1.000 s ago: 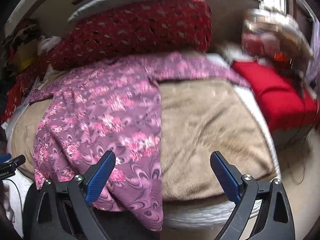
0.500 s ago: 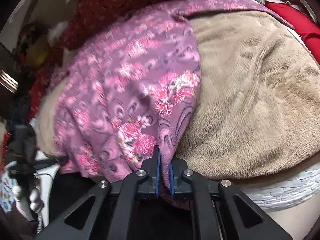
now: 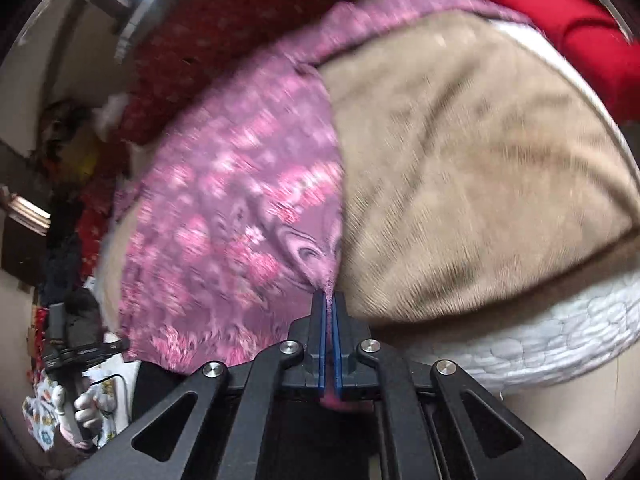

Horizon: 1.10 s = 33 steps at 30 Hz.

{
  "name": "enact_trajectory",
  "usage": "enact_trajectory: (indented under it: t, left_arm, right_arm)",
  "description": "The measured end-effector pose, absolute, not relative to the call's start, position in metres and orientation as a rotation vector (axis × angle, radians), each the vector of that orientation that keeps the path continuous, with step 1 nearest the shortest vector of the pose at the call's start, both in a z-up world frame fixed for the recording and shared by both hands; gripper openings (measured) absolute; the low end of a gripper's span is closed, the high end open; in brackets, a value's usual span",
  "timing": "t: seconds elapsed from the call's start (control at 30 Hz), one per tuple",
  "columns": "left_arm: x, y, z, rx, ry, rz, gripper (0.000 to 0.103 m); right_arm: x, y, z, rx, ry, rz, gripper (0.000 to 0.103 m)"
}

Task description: Fold small clothes

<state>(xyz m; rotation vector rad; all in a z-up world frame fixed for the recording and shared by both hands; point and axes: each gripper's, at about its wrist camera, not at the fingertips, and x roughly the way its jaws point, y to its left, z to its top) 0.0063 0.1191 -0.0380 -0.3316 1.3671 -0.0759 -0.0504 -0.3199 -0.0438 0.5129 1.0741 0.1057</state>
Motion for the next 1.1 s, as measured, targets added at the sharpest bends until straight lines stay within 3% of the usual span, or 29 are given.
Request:
enact_trajectory:
  t: [0.03,0.17,0.23,0.3,0.37,0.43,0.53,0.67,0.77,1.0,1.1]
  left_arm:
    - [0.006,0.122,-0.029,-0.334,1.338,-0.084,0.005]
    - [0.028,0.114,0.005,-0.24,1.233,-0.096,0.011]
    - [0.052,0.097,0.011,-0.194,1.199,-0.085,0.033]
    - [0.068,0.086,0.009,-0.166,1.183,-0.074,0.049]
    - [0.086,0.067,-0.004,-0.142,1.2,-0.065,0.05]
    - [0.102,0.055,-0.022,-0.115,1.256,-0.055,0.05]
    - [0.114,0.033,-0.044,-0.067,1.32,-0.053,0.049]
    - [0.121,0.024,-0.045,0.017,1.316,-0.074,0.05]
    - [0.129,0.025,-0.045,0.007,1.333,-0.083,0.051]
    - [0.174,0.007,-0.04,0.029,1.319,-0.072,0.052]
    - [0.206,-0.007,-0.035,0.011,1.31,-0.097,0.052]
  right_arm:
    - [-0.047,-0.321,-0.044,0.514,1.08,0.098,0.008]
    - [-0.024,-0.322,-0.012,0.492,0.979,0.078,0.009]
    - [-0.002,-0.316,0.003,0.458,0.933,0.093,0.013]
    - [0.019,-0.308,0.009,0.425,0.901,0.096,0.018]
    - [0.039,-0.297,0.004,0.41,0.891,0.099,0.02]
    - [0.058,-0.284,-0.019,0.358,0.939,0.089,0.03]
    - [0.074,-0.279,-0.055,0.292,1.06,0.078,0.023]
    - [0.079,-0.349,-0.02,0.501,0.908,0.027,0.029]
    - [0.083,-0.438,-0.006,0.669,0.79,-0.144,0.047]
    - [0.114,-0.618,-0.063,1.196,0.692,-0.4,0.054]
    - [0.133,-0.637,-0.076,1.295,0.559,-0.434,0.065]
